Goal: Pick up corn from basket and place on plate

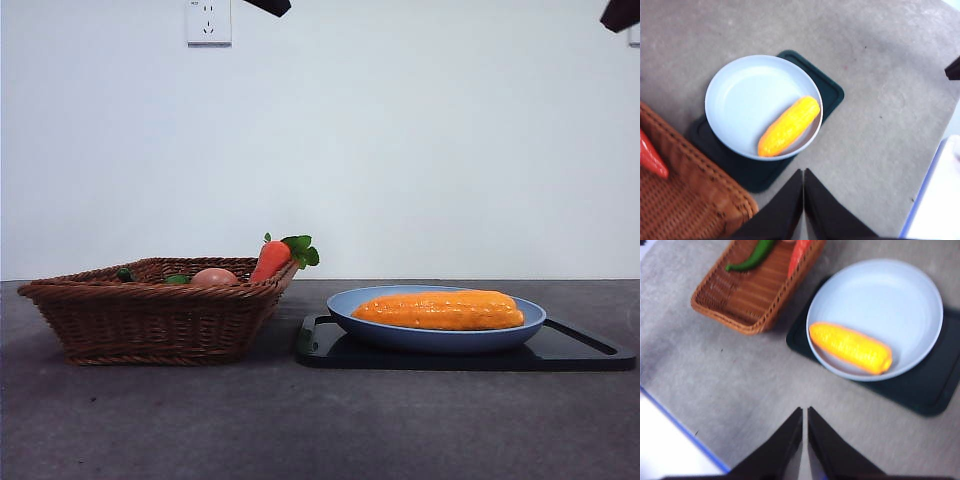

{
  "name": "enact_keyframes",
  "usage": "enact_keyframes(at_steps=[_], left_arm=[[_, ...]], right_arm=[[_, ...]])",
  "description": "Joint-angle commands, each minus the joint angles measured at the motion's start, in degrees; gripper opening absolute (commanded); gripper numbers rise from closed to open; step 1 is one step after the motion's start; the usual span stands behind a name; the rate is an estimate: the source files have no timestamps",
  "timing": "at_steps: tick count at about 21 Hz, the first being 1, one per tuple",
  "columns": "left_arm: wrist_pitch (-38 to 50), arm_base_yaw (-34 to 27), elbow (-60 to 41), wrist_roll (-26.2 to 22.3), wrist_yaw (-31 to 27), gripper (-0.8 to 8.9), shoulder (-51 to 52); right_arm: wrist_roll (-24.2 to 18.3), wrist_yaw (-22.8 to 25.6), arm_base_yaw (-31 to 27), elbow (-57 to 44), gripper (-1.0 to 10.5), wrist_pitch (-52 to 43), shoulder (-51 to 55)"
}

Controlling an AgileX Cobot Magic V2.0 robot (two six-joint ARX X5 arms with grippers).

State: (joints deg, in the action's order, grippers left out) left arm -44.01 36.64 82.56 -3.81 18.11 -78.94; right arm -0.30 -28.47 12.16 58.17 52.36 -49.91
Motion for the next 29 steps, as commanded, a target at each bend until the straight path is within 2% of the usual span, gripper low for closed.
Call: enact_keyframes(at_steps=[1,4,8,9,12,15,18,22,25,29], left_arm=[[2.7,0.1,1.4,-1.5,0.1,0.04,-0.2],[5.7,-0.5,1.1,-1.5,0.0,0.04,0.3],[11.9,-2.2,-1.5,-1.0,0.1,0.04,2.4],[14.4,-2.9,-3.7,-0.2,0.1,0.04,3.7],[28.2,-5.4,-16.2,3.7,0.1,0.04,11.0],[38.1,-6.7,-25.5,5.7,-0.5,0.04,16.6],[48.6,-7.8,-34.3,6.3,-2.1,0.04,21.9],[62.0,-8.9,-44.6,9.0,-5.0,0.04,28.0],[65.4,-10.0,-50.6,10.1,-8.8,0.04,31.5],[66.2,-10.7,-54.8,12.1,-9.2,0.04,34.0]], right_arm=[[-2.1,0.0,0.2,0.6,0.0,-4.5,1.3],[-2.1,0.3,0.2,-1.1,0.0,-11.7,4.1],[-2.1,5.3,0.2,-4.7,0.0,-19.4,8.3],[-2.1,6.4,0.2,-6.4,0.0,-21.4,9.6],[-2.1,6.5,0.1,-13.3,0.0,-29.0,14.1],[-1.4,6.4,0.1,-19.4,0.0,-37.5,17.2],[2.1,7.2,0.1,-26.7,0.0,-48.3,20.0],[7.7,13.4,0.1,-35.8,0.0,-59.1,22.1],[11.1,16.9,0.1,-41.9,0.0,-65.0,22.8],[12.9,20.5,0.1,-45.4,0.0,-67.1,22.7]])
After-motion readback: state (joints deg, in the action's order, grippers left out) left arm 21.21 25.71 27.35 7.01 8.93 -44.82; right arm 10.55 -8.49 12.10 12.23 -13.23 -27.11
